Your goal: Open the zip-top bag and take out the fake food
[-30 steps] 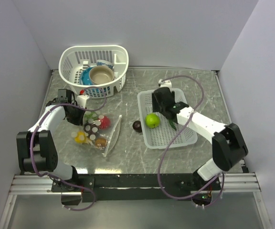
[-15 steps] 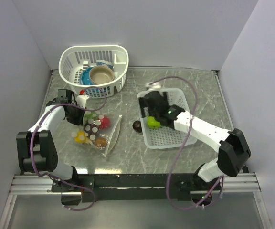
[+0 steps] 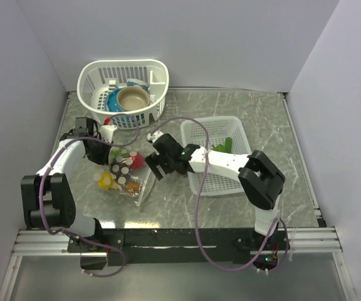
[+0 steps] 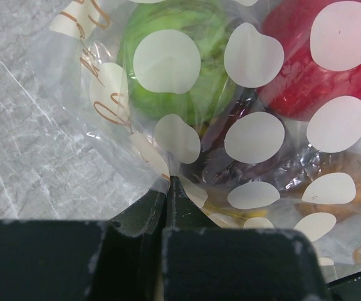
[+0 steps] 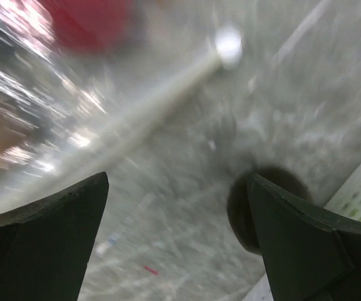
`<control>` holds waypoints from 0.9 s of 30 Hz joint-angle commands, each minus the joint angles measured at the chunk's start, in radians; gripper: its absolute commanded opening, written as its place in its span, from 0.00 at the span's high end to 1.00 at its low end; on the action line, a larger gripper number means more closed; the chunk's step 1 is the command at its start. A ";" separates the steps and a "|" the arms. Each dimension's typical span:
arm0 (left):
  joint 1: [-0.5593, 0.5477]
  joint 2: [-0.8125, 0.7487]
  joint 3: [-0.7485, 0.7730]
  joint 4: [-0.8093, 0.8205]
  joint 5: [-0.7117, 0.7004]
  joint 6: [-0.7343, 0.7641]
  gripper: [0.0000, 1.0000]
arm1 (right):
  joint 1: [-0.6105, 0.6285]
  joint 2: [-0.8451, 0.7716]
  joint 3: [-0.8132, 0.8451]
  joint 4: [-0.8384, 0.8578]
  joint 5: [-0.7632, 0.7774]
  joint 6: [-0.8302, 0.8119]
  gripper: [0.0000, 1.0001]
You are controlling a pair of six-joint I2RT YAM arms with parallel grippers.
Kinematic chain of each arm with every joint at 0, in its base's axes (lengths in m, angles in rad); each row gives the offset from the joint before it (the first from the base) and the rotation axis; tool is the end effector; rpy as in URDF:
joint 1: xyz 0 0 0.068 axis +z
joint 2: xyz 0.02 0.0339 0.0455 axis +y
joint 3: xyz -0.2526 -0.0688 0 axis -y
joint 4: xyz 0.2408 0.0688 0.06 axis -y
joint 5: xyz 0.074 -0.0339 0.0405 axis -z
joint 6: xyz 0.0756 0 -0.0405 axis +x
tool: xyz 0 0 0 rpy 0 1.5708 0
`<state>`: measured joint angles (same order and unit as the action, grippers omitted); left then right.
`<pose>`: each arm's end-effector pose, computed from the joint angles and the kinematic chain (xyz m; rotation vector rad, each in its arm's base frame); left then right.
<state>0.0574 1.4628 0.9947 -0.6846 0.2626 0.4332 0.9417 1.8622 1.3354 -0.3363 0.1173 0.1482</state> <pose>0.2951 -0.0027 0.1752 0.5716 2.6063 -0.2043 0.2589 0.3407 0.1730 -0.8999 2.2859 0.3470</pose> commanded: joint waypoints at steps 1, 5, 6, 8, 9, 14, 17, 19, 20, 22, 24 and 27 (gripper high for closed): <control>-0.004 -0.032 -0.011 0.010 -0.008 0.021 0.96 | -0.061 -0.055 -0.050 -0.017 -0.025 0.019 0.00; -0.004 -0.030 -0.008 0.011 -0.003 0.018 0.96 | -0.081 -0.092 -0.103 -0.012 0.042 -0.002 0.00; -0.005 -0.032 -0.008 0.011 0.000 0.018 0.96 | -0.083 -0.101 -0.123 -0.007 0.044 -0.006 0.00; -0.007 -0.027 -0.007 0.011 0.001 0.016 0.96 | -0.081 -0.122 -0.136 0.002 0.044 -0.010 0.00; -0.005 -0.027 -0.008 0.011 0.003 0.018 0.96 | -0.078 -0.132 -0.142 0.005 0.044 -0.013 0.00; -0.004 -0.025 -0.011 0.011 0.004 0.019 0.97 | -0.067 -0.164 -0.147 0.007 0.169 -0.038 0.00; -0.005 -0.027 -0.010 0.010 0.007 0.021 0.97 | -0.075 -0.155 -0.165 0.000 0.229 -0.041 0.00; -0.004 -0.027 -0.010 0.008 0.007 0.021 0.97 | -0.078 -0.146 -0.183 -0.001 0.242 -0.035 0.00; -0.004 -0.025 -0.010 0.008 0.007 0.022 0.97 | -0.078 -0.143 -0.199 -0.003 0.240 -0.033 0.00; -0.004 -0.024 -0.010 0.005 0.009 0.027 0.97 | -0.078 -0.140 -0.217 -0.003 0.234 -0.022 0.00; -0.004 -0.024 -0.010 0.005 0.010 0.030 0.97 | -0.078 -0.144 -0.252 0.003 0.237 -0.016 0.00; -0.005 -0.024 -0.011 0.005 0.013 0.030 0.97 | -0.078 -0.153 -0.294 0.016 0.240 -0.003 0.00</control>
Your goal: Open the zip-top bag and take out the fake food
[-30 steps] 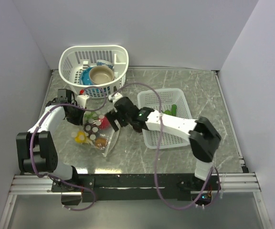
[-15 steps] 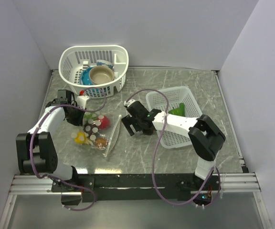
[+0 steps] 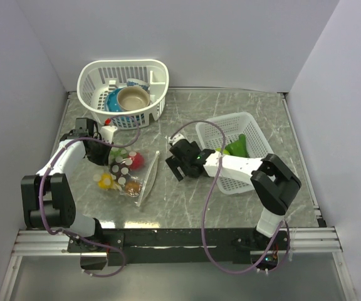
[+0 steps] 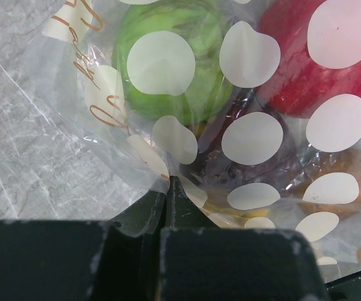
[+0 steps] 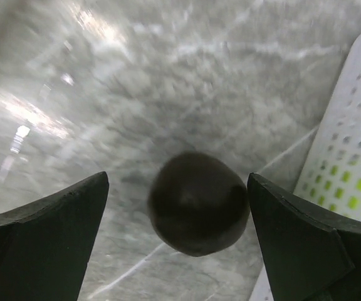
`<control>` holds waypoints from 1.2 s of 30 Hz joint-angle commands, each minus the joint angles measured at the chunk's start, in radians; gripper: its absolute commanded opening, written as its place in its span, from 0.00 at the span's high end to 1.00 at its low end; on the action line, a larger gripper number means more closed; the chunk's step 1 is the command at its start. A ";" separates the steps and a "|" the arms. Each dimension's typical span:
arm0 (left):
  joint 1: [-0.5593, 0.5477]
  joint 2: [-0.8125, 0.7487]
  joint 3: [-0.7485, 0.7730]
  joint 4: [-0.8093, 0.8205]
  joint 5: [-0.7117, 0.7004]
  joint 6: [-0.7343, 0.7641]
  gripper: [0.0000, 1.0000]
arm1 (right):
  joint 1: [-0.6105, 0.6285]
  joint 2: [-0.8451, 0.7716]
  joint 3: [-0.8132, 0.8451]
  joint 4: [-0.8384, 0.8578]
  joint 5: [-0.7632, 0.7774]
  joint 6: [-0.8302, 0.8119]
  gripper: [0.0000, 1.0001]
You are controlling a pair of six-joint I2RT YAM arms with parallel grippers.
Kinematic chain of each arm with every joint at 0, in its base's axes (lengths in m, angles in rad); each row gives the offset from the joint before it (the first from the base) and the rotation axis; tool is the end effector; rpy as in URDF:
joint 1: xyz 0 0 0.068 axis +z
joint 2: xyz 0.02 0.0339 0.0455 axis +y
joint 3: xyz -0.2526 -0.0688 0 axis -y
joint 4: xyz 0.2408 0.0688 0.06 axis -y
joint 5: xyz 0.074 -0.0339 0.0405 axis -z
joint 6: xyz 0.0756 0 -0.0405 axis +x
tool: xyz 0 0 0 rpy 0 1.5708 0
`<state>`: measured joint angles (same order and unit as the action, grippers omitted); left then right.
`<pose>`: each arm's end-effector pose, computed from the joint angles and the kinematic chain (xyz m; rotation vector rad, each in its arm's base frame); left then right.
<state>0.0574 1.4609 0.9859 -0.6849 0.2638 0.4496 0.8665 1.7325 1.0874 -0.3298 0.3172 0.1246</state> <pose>0.2932 -0.0029 0.1731 0.5932 2.6070 -0.2036 0.2582 0.2675 0.1453 -0.7832 2.3486 0.0132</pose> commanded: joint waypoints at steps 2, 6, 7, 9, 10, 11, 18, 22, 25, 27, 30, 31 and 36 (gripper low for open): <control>-0.004 -0.020 -0.007 0.008 0.014 0.014 0.97 | -0.001 -0.030 -0.052 0.011 0.031 0.024 0.00; -0.004 -0.024 -0.009 0.007 0.020 0.012 0.97 | -0.003 -0.025 -0.047 0.006 0.013 0.032 0.00; -0.004 -0.027 -0.009 0.007 0.015 0.015 0.97 | -0.003 -0.021 -0.047 0.005 0.005 0.035 0.00; -0.004 -0.028 -0.004 0.004 0.015 0.015 0.97 | -0.003 -0.021 -0.049 0.012 -0.016 0.041 0.05; -0.004 -0.028 -0.004 0.002 0.018 0.017 0.97 | -0.001 -0.027 -0.052 0.027 -0.023 0.041 0.09; -0.004 -0.028 -0.003 0.001 0.018 0.017 0.97 | -0.003 -0.031 -0.060 0.037 -0.030 0.043 0.14; -0.004 -0.031 -0.001 -0.004 0.014 0.023 0.98 | -0.003 -0.068 -0.035 0.049 -0.030 0.030 0.52; -0.004 -0.027 0.000 -0.005 0.012 0.023 0.98 | -0.001 -0.187 0.006 0.034 0.031 0.037 0.54; -0.005 -0.020 0.003 -0.004 0.015 0.020 0.98 | -0.066 -0.269 0.037 0.038 0.103 0.069 0.57; -0.004 -0.020 0.008 -0.008 0.017 0.020 0.98 | -0.183 -0.306 0.008 0.060 0.117 0.143 0.60; -0.004 -0.022 0.020 -0.022 0.023 0.026 0.99 | -0.314 -0.359 -0.052 0.081 0.107 0.245 0.73; -0.004 -0.025 0.020 -0.024 0.020 0.026 0.99 | -0.325 -0.357 -0.060 0.068 0.135 0.254 0.74; -0.004 -0.030 0.025 -0.027 0.035 0.021 0.99 | -0.348 -0.232 -0.015 -0.049 0.226 0.280 0.10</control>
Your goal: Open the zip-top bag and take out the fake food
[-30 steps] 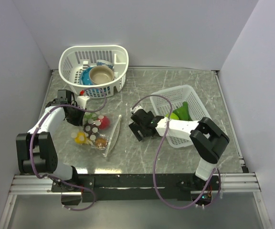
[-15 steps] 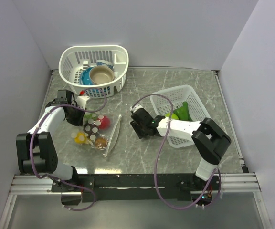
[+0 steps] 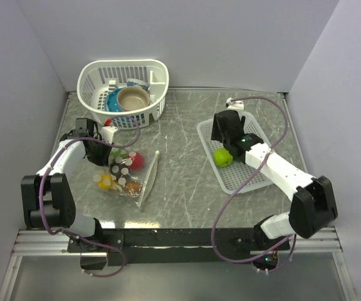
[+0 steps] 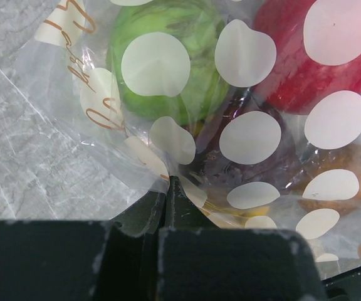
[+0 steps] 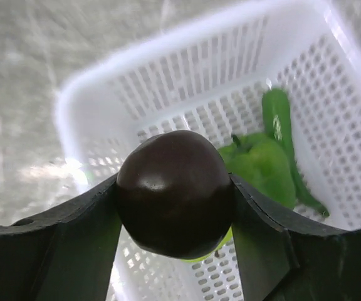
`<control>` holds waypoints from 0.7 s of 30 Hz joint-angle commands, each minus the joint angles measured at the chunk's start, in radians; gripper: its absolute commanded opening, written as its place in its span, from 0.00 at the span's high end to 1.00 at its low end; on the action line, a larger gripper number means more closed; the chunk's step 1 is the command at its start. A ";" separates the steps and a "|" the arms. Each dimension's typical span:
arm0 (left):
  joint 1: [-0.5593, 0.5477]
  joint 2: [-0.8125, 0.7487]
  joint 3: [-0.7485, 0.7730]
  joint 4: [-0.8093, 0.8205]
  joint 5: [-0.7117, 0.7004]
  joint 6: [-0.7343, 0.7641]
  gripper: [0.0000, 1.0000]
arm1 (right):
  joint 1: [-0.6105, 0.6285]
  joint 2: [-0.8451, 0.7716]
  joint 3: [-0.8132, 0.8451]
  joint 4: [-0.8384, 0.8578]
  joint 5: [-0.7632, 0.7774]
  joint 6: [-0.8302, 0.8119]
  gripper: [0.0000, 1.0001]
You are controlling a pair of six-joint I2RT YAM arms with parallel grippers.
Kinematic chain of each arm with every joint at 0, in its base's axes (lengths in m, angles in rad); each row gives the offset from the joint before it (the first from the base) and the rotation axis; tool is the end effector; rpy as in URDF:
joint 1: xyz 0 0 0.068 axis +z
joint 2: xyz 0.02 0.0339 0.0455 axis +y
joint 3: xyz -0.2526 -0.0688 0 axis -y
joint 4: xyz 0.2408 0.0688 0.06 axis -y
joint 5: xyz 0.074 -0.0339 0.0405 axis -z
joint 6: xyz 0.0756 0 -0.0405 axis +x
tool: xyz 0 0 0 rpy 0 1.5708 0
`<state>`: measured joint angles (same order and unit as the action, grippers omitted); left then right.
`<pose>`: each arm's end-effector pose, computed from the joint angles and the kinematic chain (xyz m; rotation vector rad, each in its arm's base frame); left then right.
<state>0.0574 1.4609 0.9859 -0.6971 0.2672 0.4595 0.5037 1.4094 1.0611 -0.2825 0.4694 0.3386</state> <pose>0.2916 -0.0032 0.1724 0.6070 2.6138 -0.2100 0.3147 0.1344 0.2536 0.0814 2.1232 -0.0223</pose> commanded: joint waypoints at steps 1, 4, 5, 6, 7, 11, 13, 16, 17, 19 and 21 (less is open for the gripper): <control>-0.004 -0.039 0.031 -0.016 0.039 0.005 0.99 | 0.013 0.102 0.007 -0.093 0.071 0.071 0.00; -0.004 -0.063 0.043 -0.025 0.059 -0.004 0.99 | 0.015 0.085 -0.006 -0.092 0.069 0.076 0.00; -0.004 -0.066 0.046 -0.031 0.072 -0.001 0.99 | 0.019 0.079 0.003 -0.095 0.075 0.073 0.00; -0.004 -0.071 0.049 -0.035 0.073 0.001 0.99 | 0.030 0.069 0.005 -0.096 0.087 0.057 0.00; -0.004 -0.074 0.048 -0.033 0.076 0.002 0.99 | 0.091 0.038 -0.001 -0.081 0.136 0.041 0.00; -0.004 -0.053 0.028 -0.001 0.050 0.010 0.99 | 0.325 -0.046 -0.047 0.028 0.216 -0.101 0.00; -0.005 -0.028 0.010 0.027 0.035 0.010 0.99 | 0.380 -0.056 -0.073 0.083 0.163 -0.136 0.00; -0.007 0.005 -0.007 0.068 0.012 0.005 0.99 | 0.456 -0.012 -0.095 0.132 0.104 -0.136 0.00; -0.007 0.015 -0.009 0.074 0.007 0.002 0.99 | 0.470 0.005 -0.099 0.141 0.091 -0.133 0.00; -0.016 0.033 -0.010 0.084 0.004 -0.001 0.99 | 0.513 0.065 -0.108 0.181 0.039 -0.128 0.00; -0.028 0.041 -0.013 0.102 0.000 -0.002 0.99 | 0.553 0.126 -0.115 0.218 0.008 -0.130 0.01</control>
<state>0.0517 1.4837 0.9840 -0.6544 0.2813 0.4580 1.0039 1.4361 0.9783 -0.1596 0.5419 0.2253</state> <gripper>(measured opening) 0.022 0.997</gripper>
